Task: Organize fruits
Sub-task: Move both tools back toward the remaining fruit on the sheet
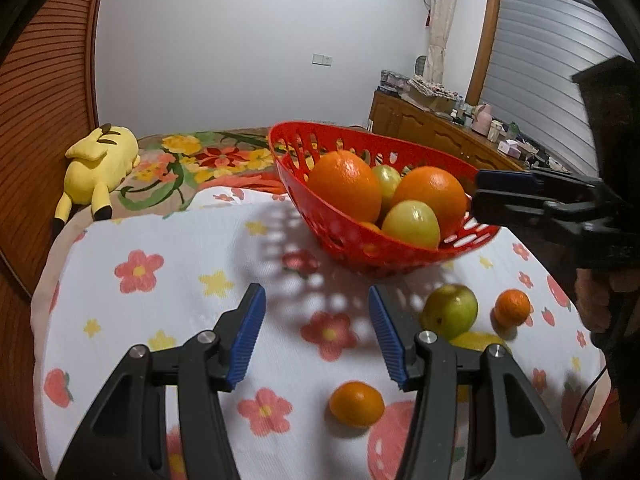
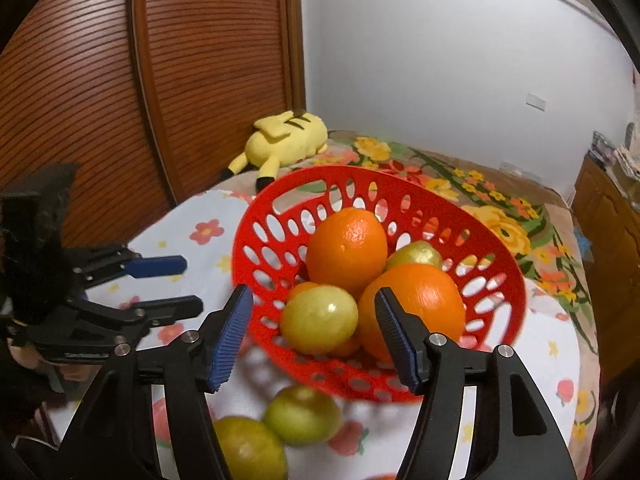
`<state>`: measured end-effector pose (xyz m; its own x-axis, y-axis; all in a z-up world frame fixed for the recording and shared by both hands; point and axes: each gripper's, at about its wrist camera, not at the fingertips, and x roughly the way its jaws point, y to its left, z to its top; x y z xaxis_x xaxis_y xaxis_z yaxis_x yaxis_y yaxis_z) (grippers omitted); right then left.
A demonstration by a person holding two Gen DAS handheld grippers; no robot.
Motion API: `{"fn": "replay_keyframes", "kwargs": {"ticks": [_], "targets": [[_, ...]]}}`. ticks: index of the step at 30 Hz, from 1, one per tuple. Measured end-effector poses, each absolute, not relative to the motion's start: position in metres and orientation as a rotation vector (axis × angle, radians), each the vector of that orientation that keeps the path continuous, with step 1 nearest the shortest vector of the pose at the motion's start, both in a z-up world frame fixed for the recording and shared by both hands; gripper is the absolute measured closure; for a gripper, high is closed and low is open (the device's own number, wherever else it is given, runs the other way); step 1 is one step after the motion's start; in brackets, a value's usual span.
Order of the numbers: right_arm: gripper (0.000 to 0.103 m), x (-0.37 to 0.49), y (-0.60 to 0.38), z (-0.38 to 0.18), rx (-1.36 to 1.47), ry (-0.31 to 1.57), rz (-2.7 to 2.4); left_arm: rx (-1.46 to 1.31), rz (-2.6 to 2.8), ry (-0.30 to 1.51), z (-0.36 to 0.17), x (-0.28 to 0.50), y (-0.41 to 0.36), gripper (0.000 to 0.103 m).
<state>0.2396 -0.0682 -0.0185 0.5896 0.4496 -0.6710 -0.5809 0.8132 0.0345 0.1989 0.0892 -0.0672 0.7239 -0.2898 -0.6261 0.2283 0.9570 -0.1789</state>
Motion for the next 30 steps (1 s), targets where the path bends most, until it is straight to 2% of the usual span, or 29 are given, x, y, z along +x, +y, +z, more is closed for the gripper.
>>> {"fn": "replay_keyframes", "kwargs": {"ticks": [14, 30], "targets": [[0.031, 0.166, -0.088, -0.037, -0.118, 0.769, 0.542, -0.055, -0.305, 0.720, -0.077, 0.169, 0.078, 0.046], [0.029, 0.154, -0.082, -0.073, -0.080, 0.841, 0.536, -0.007, -0.315, 0.746, -0.089, 0.160, 0.071, 0.045]]}}
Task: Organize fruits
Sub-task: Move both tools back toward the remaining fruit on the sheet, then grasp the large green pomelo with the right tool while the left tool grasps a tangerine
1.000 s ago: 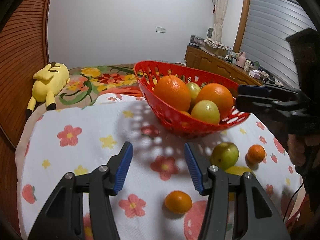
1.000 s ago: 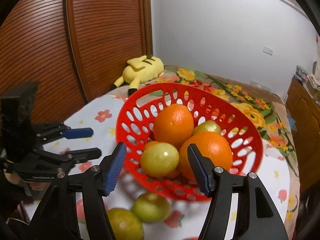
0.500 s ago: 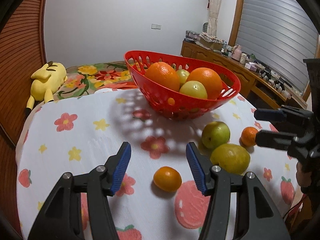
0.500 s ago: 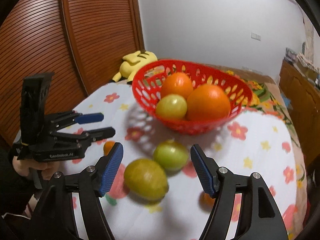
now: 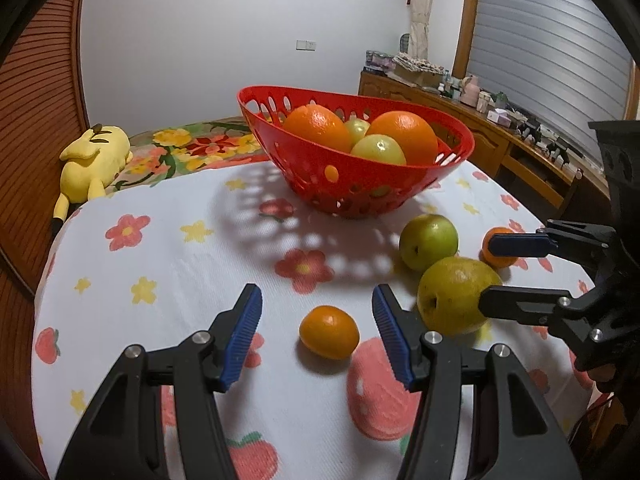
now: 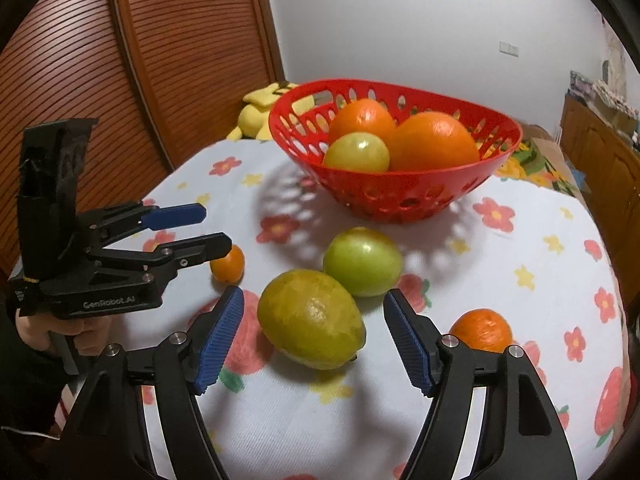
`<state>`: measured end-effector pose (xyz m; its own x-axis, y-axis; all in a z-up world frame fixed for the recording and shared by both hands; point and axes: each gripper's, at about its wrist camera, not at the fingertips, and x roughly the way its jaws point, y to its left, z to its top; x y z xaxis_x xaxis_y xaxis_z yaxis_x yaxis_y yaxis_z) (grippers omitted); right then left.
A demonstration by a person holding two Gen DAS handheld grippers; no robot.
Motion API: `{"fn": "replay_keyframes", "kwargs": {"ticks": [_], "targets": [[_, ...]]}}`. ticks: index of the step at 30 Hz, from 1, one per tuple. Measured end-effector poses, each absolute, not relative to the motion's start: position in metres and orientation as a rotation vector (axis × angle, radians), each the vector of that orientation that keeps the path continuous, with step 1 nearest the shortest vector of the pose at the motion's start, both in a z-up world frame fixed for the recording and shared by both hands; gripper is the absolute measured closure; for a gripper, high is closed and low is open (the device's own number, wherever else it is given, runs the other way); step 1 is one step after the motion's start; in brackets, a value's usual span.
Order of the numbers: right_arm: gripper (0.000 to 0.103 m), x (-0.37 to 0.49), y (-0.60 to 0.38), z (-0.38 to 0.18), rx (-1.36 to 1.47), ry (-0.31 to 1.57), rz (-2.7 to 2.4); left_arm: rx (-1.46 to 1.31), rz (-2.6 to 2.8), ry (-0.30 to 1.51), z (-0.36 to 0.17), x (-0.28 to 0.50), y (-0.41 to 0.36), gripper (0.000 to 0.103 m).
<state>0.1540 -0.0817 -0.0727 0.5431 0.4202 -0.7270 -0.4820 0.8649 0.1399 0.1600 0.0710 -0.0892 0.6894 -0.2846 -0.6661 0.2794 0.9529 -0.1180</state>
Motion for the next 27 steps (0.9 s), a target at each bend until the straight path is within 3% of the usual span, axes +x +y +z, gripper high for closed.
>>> {"fn": "replay_keyframes", "kwargs": {"ticks": [27], "targets": [[0.029, 0.167, -0.067, -0.101, -0.120, 0.931, 0.531, 0.007, -0.361, 0.843, -0.106, 0.164, 0.063, 0.045]]}}
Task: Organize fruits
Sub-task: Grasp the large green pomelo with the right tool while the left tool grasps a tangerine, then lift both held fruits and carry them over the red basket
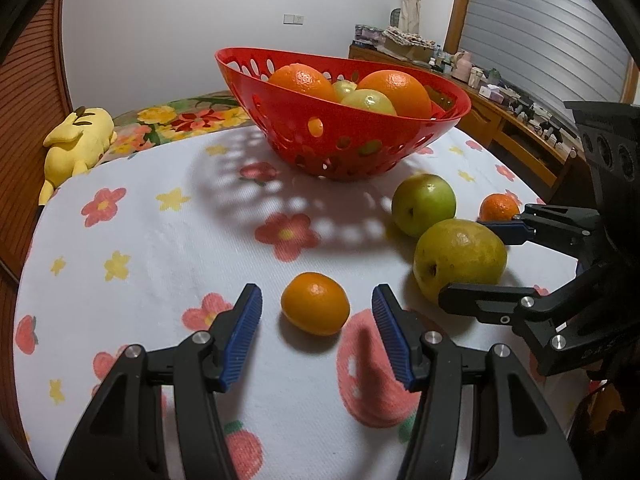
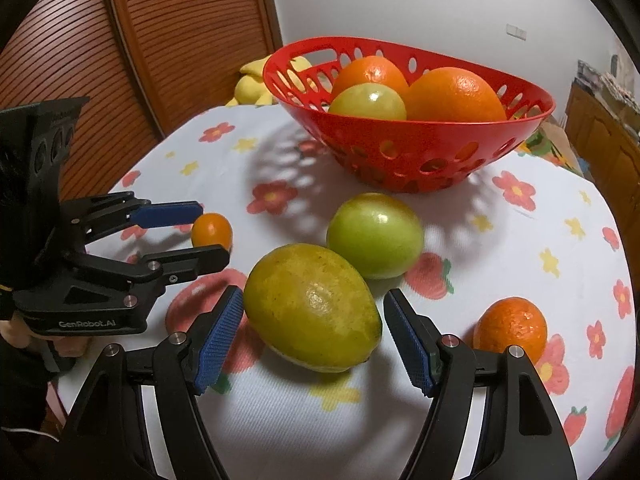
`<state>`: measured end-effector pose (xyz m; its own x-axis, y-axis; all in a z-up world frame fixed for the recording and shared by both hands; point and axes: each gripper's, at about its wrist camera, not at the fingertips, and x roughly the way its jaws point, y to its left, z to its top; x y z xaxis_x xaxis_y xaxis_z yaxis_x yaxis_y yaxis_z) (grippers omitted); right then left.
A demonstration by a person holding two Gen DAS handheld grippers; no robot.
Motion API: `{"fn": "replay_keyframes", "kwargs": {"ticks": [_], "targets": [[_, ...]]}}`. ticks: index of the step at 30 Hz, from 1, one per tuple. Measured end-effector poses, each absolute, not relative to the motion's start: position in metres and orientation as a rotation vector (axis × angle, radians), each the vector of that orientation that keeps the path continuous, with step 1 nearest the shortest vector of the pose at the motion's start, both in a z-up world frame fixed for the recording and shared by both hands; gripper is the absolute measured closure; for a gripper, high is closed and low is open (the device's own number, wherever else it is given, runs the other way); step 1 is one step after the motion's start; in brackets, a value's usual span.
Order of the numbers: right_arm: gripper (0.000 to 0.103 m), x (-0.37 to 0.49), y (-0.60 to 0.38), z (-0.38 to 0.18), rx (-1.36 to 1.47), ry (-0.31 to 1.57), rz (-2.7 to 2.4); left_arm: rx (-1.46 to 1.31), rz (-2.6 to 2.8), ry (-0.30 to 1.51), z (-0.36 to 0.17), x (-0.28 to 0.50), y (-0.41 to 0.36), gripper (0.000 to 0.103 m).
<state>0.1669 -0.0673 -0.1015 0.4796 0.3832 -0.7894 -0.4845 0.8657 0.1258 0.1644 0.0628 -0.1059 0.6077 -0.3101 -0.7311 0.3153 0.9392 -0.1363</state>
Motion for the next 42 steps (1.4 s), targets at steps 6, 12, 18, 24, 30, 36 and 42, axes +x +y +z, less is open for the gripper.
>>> {"fn": "replay_keyframes", "kwargs": {"ticks": [6, 12, 18, 24, 30, 36, 42], "targets": [[0.029, 0.168, -0.066, -0.104, -0.122, 0.942, 0.534, 0.008, -0.361, 0.848, -0.106, 0.164, 0.062, 0.052], [0.030, 0.168, -0.065, -0.105, -0.116, 0.945, 0.543, 0.011, -0.354, 0.860, -0.108, 0.166, 0.062, 0.055], [0.030, 0.168, -0.064, -0.106, -0.118, 0.949, 0.542, 0.008, -0.353, 0.870, -0.110, 0.166, 0.063, 0.055], [0.034, 0.167, -0.066, -0.106, -0.113, 0.953, 0.547, 0.019, -0.357, 0.877, -0.110, 0.167, 0.060, 0.069], [0.035, 0.165, -0.068, -0.105, -0.104, 0.952, 0.550, 0.008, -0.367, 0.861, -0.108, 0.165, 0.061, 0.070], [0.035, 0.162, -0.075, -0.096, -0.079, 0.932, 0.569, 0.009, -0.361, 0.839, -0.103, 0.162, 0.060, 0.070], [0.035, 0.159, -0.086, -0.069, -0.059, 0.873, 0.562, -0.026, -0.348, 0.796, -0.087, 0.161, 0.064, 0.070]]}}
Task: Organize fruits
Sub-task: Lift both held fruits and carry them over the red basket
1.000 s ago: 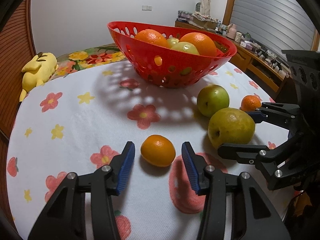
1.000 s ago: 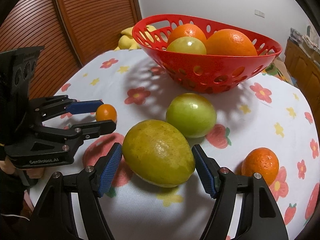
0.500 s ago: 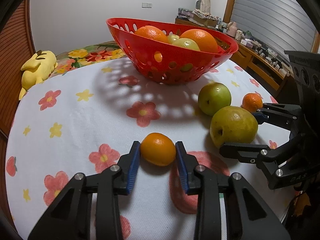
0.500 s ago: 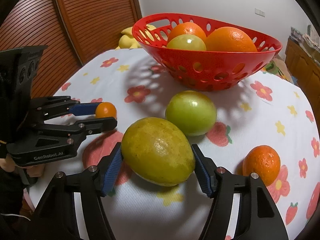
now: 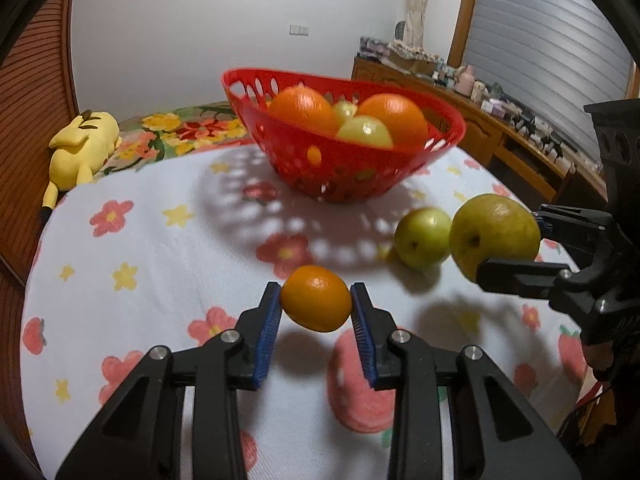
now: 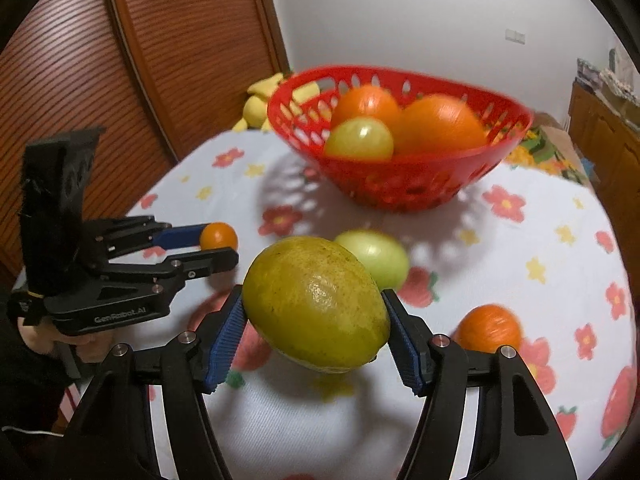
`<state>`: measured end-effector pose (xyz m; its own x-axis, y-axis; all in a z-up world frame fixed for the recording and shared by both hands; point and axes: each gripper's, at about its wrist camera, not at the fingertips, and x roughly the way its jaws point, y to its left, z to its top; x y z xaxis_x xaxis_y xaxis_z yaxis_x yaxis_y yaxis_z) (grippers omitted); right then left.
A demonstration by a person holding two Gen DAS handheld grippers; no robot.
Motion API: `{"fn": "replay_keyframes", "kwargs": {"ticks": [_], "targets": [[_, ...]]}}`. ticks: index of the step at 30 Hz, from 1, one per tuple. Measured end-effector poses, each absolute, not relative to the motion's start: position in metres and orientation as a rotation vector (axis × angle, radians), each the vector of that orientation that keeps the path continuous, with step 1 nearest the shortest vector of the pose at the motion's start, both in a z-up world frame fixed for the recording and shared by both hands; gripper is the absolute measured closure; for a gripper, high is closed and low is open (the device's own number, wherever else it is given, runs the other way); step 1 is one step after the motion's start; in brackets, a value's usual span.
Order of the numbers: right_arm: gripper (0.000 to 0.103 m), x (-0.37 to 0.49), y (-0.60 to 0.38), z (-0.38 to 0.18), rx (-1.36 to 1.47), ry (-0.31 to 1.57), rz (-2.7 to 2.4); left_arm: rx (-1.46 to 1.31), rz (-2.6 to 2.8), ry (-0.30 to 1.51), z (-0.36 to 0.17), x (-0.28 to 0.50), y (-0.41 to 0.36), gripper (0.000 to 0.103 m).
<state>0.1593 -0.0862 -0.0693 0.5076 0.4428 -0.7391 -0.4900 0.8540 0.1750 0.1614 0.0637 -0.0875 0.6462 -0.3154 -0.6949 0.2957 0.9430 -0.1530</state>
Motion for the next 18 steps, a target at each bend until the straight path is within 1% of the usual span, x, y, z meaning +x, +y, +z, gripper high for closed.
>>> {"fn": "replay_keyframes", "kwargs": {"ticks": [7, 18], "targets": [[0.035, 0.156, -0.098, -0.034, -0.060, 0.795, 0.557, -0.026, -0.351, 0.741, -0.064, 0.161, 0.064, 0.070], [0.035, 0.163, -0.104, 0.000, -0.079, 0.724, 0.548, -0.020, -0.343, 0.681, -0.032, 0.166, 0.062, 0.070]]}}
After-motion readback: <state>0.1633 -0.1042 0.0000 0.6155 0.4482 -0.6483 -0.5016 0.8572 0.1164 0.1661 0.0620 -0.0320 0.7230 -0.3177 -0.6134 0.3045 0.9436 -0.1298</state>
